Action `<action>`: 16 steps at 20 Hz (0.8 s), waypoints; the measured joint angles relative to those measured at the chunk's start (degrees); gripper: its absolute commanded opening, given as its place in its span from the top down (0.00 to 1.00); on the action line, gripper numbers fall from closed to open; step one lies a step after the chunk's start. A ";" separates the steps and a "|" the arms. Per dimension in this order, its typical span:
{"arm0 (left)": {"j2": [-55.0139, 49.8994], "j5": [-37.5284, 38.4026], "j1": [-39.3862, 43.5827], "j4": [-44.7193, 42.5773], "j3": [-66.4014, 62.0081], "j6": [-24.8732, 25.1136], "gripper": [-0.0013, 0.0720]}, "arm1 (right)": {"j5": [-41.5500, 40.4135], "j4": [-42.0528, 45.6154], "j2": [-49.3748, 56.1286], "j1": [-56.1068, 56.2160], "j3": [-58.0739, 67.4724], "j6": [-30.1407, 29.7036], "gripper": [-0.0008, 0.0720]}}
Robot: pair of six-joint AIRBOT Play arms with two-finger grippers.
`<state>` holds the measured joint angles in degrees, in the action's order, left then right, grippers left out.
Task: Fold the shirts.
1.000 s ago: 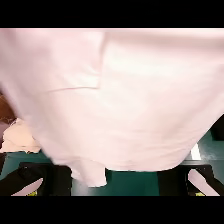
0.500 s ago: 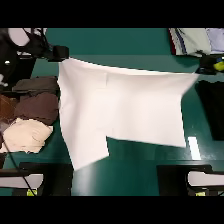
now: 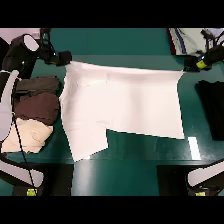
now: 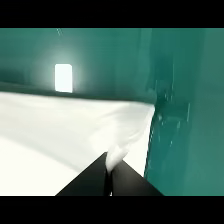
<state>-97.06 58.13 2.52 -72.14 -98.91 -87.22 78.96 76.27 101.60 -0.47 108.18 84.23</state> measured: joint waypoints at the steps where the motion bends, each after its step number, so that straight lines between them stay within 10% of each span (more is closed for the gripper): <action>1: -0.15 1.73 -0.09 0.09 1.16 0.85 0.95 | -0.70 0.04 -0.79 -0.02 -2.80 -0.02 0.97; 4: -0.37 4.13 -0.26 0.39 6.45 2.29 0.95 | -2.54 -0.02 -2.91 -0.02 -10.75 -0.07 0.97; 5: -0.44 4.26 -0.28 0.42 8.17 2.49 0.74 | -2.95 -0.13 -3.54 -0.02 -13.11 -0.07 0.96; 6: -0.46 4.28 -0.31 0.44 9.90 2.64 0.34 | -3.19 -0.22 -4.04 -0.02 -15.26 -0.07 0.90; 8: -0.48 4.37 -0.35 0.59 12.17 2.69 0.31 | -3.67 -1.64 -4.92 -0.07 -18.10 -0.13 0.46; 16: 10.36 10.38 -0.61 -1.25 20.33 1.79 0.31 | -2.93 -9.27 -13.35 -2.32 -25.94 -1.88 0.44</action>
<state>-86.70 68.51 1.91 -73.38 -78.59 -85.43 76.03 67.00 88.25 -2.79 82.24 82.35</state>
